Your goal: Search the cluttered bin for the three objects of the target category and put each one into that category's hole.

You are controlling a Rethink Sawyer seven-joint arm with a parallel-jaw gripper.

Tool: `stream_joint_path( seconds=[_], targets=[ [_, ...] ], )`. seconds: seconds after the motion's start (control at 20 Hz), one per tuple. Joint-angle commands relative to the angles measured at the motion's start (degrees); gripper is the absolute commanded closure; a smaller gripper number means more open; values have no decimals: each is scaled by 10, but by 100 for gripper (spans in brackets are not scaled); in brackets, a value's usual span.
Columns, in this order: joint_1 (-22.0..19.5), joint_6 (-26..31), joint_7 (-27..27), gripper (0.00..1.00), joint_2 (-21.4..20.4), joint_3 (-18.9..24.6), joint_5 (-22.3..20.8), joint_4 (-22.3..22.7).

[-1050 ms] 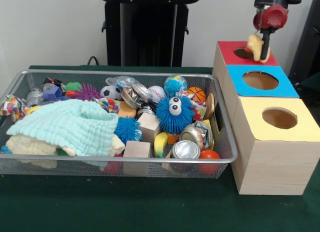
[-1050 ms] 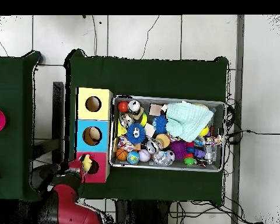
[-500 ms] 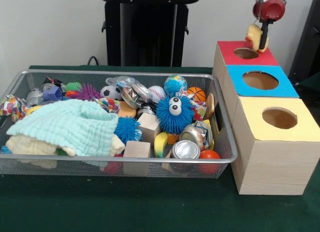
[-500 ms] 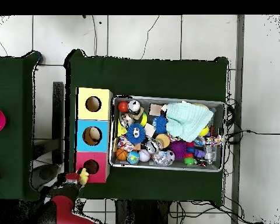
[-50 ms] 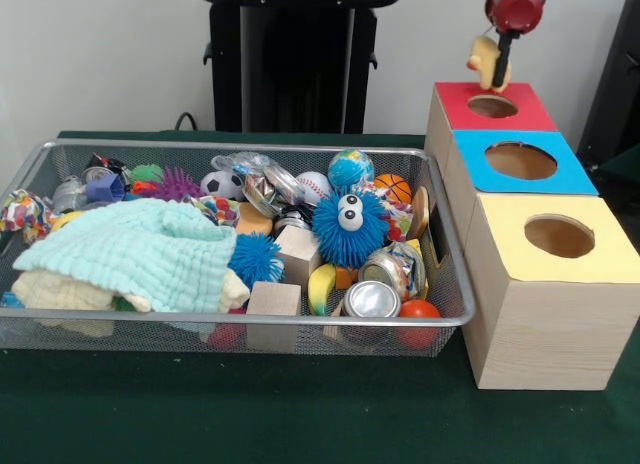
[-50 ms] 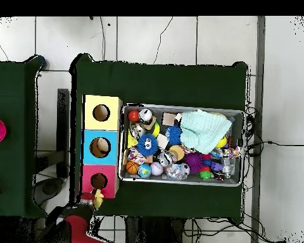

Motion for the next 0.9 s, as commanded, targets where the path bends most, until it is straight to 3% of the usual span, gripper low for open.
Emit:
stream_joint_path(
  seconds=[0.05,0.15,0.45,0.9],
  targets=[
    [88,208,10,100,33,-167,33,-118],
    [122,254,45,100,51,-212,15,-157],
    [124,256,72,100,53,-216,-7,-172],
    [161,310,103,100,80,-261,-10,-219]
  ],
)
